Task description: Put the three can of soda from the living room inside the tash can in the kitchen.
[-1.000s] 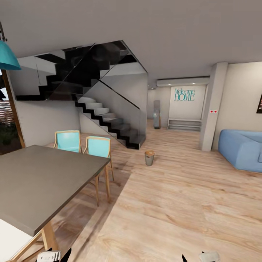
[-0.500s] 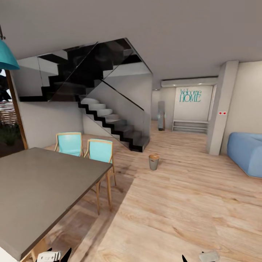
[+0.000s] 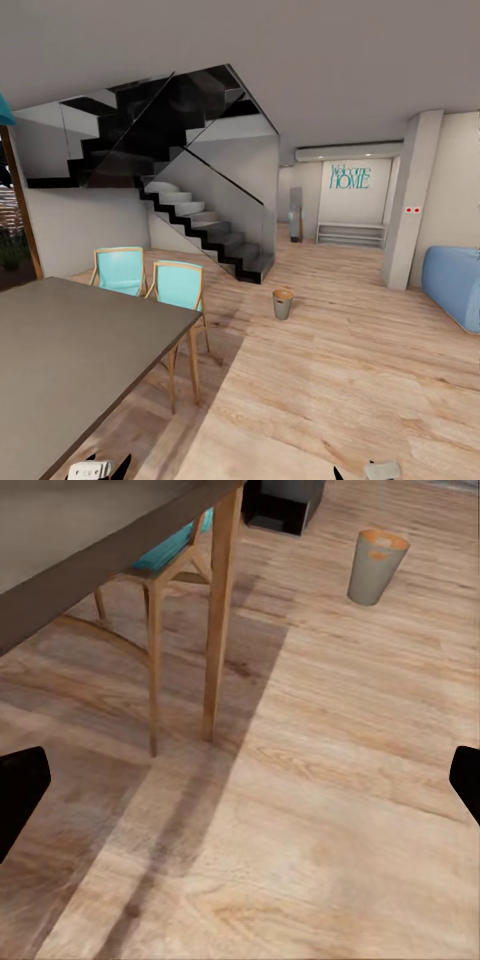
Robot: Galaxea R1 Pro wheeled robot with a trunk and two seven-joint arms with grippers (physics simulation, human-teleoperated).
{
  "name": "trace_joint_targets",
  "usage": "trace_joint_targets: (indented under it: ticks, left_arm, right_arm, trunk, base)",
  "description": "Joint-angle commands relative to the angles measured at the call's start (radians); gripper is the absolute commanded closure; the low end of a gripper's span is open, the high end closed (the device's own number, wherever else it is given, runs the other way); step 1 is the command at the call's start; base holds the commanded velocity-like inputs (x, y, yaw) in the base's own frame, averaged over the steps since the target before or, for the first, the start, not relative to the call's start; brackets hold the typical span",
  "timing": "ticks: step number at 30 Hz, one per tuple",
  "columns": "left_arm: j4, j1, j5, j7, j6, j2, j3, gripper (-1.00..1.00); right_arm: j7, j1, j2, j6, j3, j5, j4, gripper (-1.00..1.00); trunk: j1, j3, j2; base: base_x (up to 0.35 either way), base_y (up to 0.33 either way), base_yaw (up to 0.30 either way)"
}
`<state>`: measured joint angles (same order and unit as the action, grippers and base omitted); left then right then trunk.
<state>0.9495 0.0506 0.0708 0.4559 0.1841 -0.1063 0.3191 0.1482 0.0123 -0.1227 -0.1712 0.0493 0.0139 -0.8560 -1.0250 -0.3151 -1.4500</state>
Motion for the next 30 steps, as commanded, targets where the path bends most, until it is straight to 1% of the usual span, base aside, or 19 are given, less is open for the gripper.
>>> trace_joint_targets:
  ticks: [1,23,30]
  left_arm:
    - [0.0,0.0,0.0,0.0,0.0,0.0,0.0,-1.0]
    - [0.0,0.0,-0.002,-0.006,0.0,0.0,0.0,-1.0]
    - [0.0,0.0,-0.002,-0.006,0.0,0.0,0.0,-1.0]
  right_arm:
    - [0.0,0.0,0.0,0.0,0.0,0.0,0.0,-1.0]
    - [0.0,0.0,0.0,0.0,0.001,-0.002,0.0,-1.0]
    - [0.0,0.0,0.0,0.0,0.001,-0.002,0.0,-1.0]
  trunk:
    - [0.0,0.001,0.0]
    - [0.0,0.028,0.0]
    - [0.0,0.032,0.0]
  base:
    - [0.314,-0.098,-0.095]
    - [0.285,-0.147,-0.152]
    - [0.274,-0.165,-0.072]
